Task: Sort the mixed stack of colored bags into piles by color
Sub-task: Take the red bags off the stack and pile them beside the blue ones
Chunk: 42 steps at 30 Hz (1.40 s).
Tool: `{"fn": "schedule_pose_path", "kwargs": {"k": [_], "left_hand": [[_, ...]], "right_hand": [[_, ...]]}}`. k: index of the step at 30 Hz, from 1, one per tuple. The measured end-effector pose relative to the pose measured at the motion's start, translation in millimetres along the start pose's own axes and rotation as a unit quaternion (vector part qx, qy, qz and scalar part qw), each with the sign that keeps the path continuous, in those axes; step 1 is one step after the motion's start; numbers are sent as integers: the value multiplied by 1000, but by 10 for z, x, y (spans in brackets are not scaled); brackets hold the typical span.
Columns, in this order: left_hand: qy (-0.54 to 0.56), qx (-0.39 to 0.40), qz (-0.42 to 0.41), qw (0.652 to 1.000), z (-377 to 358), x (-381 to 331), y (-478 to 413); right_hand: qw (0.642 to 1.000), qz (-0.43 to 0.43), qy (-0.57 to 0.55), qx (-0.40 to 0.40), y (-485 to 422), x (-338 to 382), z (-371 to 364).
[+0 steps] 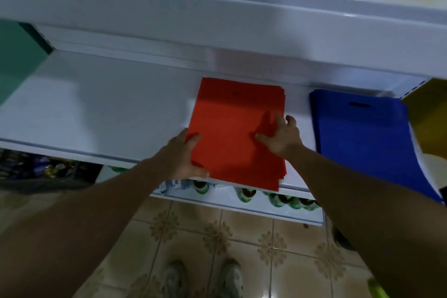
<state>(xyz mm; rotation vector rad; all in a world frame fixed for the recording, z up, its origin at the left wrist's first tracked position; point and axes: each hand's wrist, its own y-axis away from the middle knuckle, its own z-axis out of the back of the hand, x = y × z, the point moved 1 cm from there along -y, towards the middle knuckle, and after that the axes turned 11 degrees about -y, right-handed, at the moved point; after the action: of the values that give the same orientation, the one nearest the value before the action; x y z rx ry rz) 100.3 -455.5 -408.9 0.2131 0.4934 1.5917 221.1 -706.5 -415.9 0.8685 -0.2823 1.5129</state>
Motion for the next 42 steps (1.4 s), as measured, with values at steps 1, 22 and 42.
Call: {"fn": "schedule_pose_path", "kwargs": {"k": [1,22,42], "left_hand": [[-27,1,-12,1000,-50,-8,10],[-40,-26,74,996,-213,-234,68],[-10,-162,8,987,944,88,2307]], "right_hand": [[1000,2,3,7,-14,-28,-12],[991,40,120,33,-72,-176,-41],[957,176,230,-28,2158,1772,304]]}}
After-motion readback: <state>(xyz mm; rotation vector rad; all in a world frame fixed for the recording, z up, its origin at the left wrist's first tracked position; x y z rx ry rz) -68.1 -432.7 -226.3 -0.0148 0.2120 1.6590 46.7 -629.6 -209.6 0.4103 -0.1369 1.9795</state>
